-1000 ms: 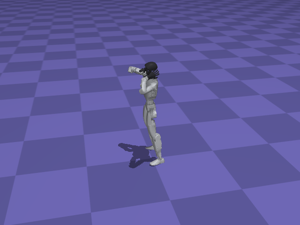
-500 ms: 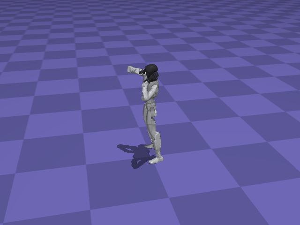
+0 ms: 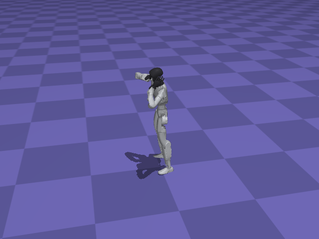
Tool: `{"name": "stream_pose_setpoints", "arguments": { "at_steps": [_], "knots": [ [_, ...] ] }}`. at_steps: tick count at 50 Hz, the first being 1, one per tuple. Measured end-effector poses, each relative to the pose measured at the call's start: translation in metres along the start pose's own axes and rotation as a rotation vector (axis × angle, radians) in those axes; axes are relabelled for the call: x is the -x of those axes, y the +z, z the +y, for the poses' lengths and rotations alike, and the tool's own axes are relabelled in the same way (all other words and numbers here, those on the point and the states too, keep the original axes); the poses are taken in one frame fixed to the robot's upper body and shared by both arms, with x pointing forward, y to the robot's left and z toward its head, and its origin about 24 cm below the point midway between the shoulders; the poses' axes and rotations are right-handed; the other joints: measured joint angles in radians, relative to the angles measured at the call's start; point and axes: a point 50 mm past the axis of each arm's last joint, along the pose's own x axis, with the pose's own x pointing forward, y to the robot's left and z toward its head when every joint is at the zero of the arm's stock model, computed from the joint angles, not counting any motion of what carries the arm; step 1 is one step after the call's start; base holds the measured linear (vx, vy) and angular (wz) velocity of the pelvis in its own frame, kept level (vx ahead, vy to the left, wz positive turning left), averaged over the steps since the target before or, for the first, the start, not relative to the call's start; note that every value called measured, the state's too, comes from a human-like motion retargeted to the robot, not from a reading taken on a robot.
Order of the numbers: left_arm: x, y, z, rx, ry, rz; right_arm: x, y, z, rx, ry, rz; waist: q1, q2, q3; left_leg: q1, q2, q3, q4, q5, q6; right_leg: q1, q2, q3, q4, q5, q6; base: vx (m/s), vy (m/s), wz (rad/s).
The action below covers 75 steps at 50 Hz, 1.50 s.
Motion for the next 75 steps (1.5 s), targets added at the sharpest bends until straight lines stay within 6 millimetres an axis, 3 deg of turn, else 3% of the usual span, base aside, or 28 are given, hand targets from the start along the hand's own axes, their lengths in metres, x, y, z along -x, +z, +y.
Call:
{"name": "stream_pose_setpoints", "arguments": {
  "at_steps": [11,24,38,49,64,69,75],
  "knots": [
    [0.000,0.001,0.000,0.030,0.035,0.011,0.003,0.000,0.000,0.004,0.003,0.029,-0.077,0.030,0.022,-0.001,0.023,0.049,-0.007,0.020,-0.014,-0.025,0.033,0.037,-0.020,0.021,0.000,-0.05,-0.06,-0.23],
    [0.000,0.001,0.000,0.018,0.031,-0.006,0.002,0.000,0.000,0.012,0.014,0.012,-0.088,0.018,-0.013,0.002,0.052,0.074,-0.005,0.019,-0.021,-0.036,0.066,0.052,-0.021,0.021,0.000,0.00,-0.02,-0.06],
    [-0.004,0.002,-0.004,0.013,-0.016,-0.065,-0.003,0.001,0.000,-0.041,0.034,-0.024,-0.073,0.002,-0.142,0.016,-0.021,-0.001,0.024,-0.030,0.002,0.020,-0.034,0.000,0.024,-0.044,0.000,0.10,0.09,0.28],
    [-0.012,-0.001,-0.013,0.006,-0.080,-0.183,-0.011,0.004,0.001,-0.078,0.061,-0.098,-0.082,0.008,-0.264,0.005,-0.042,-0.046,0.018,-0.035,-0.024,0.037,-0.061,-0.045,0.029,-0.070,-0.038,0.09,0.06,0.24],
    [-0.016,0.001,-0.015,-0.018,-0.166,-0.252,-0.012,0.006,-0.001,-0.049,0.110,-0.131,-0.071,0.103,-0.332,0.004,-0.056,-0.031,0.015,-0.045,-0.033,0.032,-0.073,-0.033,0.019,-0.071,-0.042,0.02,0.01,0.01],
    [-0.017,0.004,-0.014,0.011,-0.143,-0.250,-0.006,0.007,-0.002,-0.033,0.147,-0.100,-0.070,0.166,-0.359,0.010,-0.055,-0.022,0.018,-0.053,-0.035,0.033,-0.072,-0.023,0.018,-0.071,-0.041,0.00,0.00,0.00],
    [-0.021,0.006,-0.016,0.058,-0.113,-0.265,-0.005,0.007,-0.004,0.002,0.128,-0.096,-0.084,0.245,-0.346,0.028,-0.052,-0.003,0.020,-0.059,-0.030,0.038,-0.069,-0.004,0.023,-0.072,-0.036,0.00,0.00,-0.03]
  ]
}}
